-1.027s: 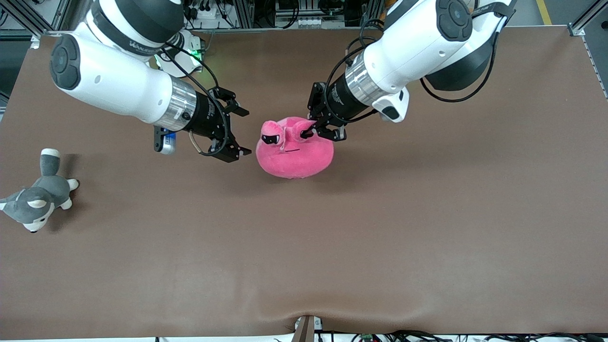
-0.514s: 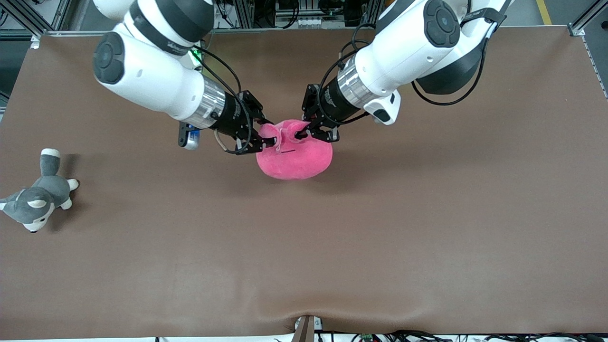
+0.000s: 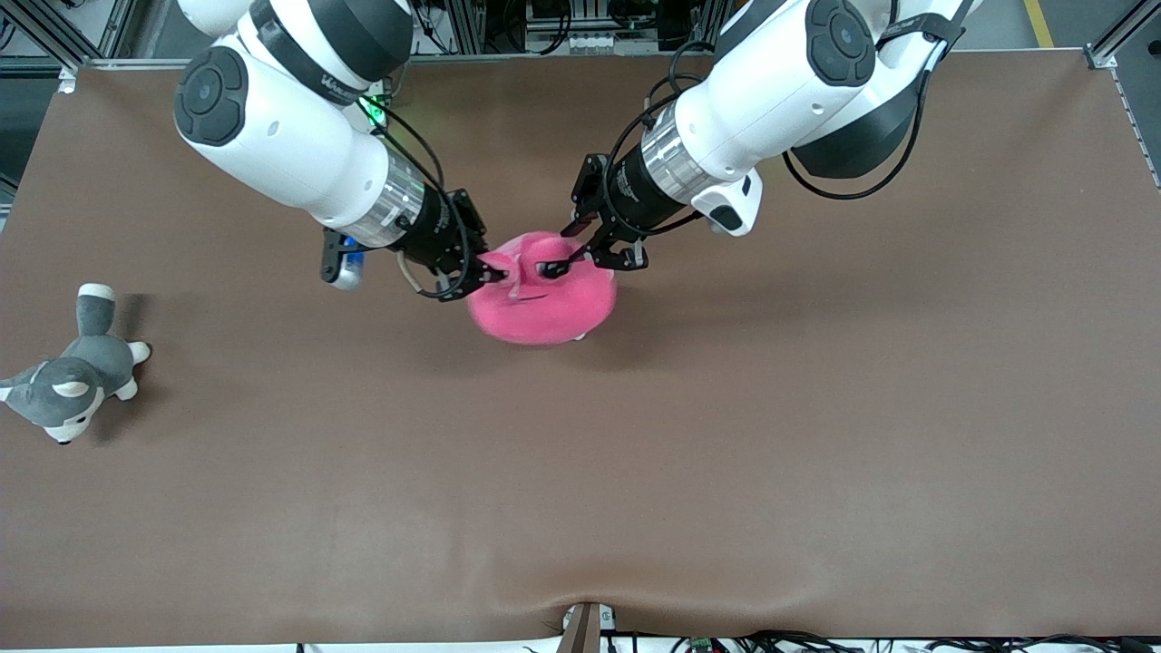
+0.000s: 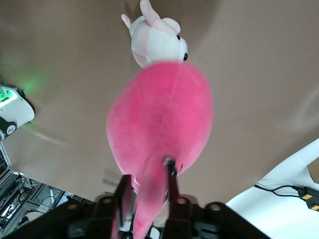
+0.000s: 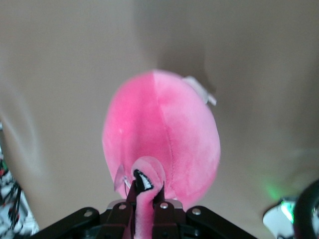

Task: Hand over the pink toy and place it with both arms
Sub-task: 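Grasp the flamingo with the right gripper, then open the left gripper, then carry the flamingo toward the grey cat while the left gripper withdraws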

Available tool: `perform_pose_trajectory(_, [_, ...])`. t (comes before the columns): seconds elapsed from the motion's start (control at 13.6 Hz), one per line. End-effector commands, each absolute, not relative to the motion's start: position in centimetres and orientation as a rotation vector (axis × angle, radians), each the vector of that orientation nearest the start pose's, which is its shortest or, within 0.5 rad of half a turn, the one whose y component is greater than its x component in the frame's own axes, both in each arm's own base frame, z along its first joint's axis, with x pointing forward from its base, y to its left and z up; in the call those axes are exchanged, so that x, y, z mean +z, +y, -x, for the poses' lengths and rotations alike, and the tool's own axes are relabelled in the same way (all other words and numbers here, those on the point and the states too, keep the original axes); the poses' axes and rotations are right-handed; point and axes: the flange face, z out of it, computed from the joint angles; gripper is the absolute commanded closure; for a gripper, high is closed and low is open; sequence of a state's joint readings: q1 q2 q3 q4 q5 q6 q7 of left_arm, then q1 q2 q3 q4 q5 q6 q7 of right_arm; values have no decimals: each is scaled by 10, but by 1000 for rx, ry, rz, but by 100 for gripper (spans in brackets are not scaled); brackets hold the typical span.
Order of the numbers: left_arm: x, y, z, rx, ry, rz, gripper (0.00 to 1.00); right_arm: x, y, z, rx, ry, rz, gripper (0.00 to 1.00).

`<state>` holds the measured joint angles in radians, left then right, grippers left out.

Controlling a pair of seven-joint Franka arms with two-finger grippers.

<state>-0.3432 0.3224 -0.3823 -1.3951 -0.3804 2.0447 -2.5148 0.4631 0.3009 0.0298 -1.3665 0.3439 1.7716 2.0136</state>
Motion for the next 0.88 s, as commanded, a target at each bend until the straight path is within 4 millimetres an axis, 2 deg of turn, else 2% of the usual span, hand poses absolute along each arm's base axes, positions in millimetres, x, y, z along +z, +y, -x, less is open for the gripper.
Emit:
perform_pose_trajectory(0.0, [591,-432,-531,-701,2249,-1507,0,583,288,-585,413,2057,2077,100])
perform_pose_trajectory(0.07, [596,-424,-535,-684,2248,-1499,0,584,266,-590,427,2067,2094,100])
perform_pose_trajectory(0.29, [605,-382,-555,-526,2253,-1532,0,582,200,-607,460,2130,2070,100])
perform_pose_trajectory(0.44, [598,-358,-563,-399,2233,-1684,0,578,157,-619,453,2174,2023,100])
perform_pose_trajectory(0.59, [606,-340,-563,-251,2142,-1844,0,561,109,-630,484,2224,1989,100])
perform_pose_trajectory(0.73, [613,-313,-569,-108,2042,-1991,0,509,58,-644,554,2193,2049,100])
perform_pose_trajectory(0.81, [607,-304,-571,-98,1977,-2099,0,482,37,-649,598,2180,2076,100])
